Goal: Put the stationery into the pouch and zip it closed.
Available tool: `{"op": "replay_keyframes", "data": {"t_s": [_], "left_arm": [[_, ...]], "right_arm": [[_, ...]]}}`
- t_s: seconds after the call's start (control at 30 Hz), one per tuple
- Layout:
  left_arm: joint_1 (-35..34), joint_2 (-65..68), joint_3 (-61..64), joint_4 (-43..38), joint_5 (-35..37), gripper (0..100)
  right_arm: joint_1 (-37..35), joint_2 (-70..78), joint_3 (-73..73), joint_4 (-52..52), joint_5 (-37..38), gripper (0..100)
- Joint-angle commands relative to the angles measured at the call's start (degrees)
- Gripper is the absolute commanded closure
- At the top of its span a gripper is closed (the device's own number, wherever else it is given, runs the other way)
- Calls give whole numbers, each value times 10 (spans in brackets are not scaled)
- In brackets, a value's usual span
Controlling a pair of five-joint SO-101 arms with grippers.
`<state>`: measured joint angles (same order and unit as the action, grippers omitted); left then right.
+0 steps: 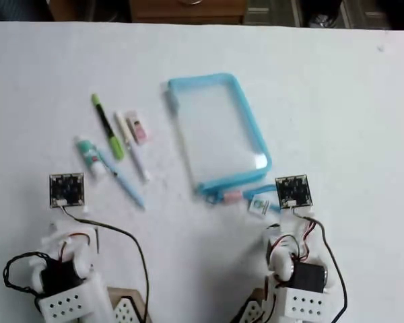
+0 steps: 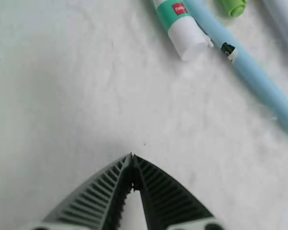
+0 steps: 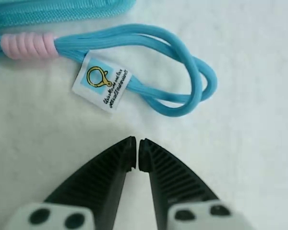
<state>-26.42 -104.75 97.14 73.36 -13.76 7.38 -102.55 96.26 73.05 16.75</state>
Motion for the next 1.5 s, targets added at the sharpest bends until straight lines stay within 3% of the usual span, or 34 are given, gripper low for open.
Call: {"op": "replay_keyframes", "data": {"t_s": [0.0, 1.47], "left_arm": [[-2, 2, -2, 2, -3, 976], [-13, 2, -2, 0, -5, 976]], "right_arm": [[0, -2, 6, -7, 6, 967], [0, -2, 6, -7, 5, 971]]}}
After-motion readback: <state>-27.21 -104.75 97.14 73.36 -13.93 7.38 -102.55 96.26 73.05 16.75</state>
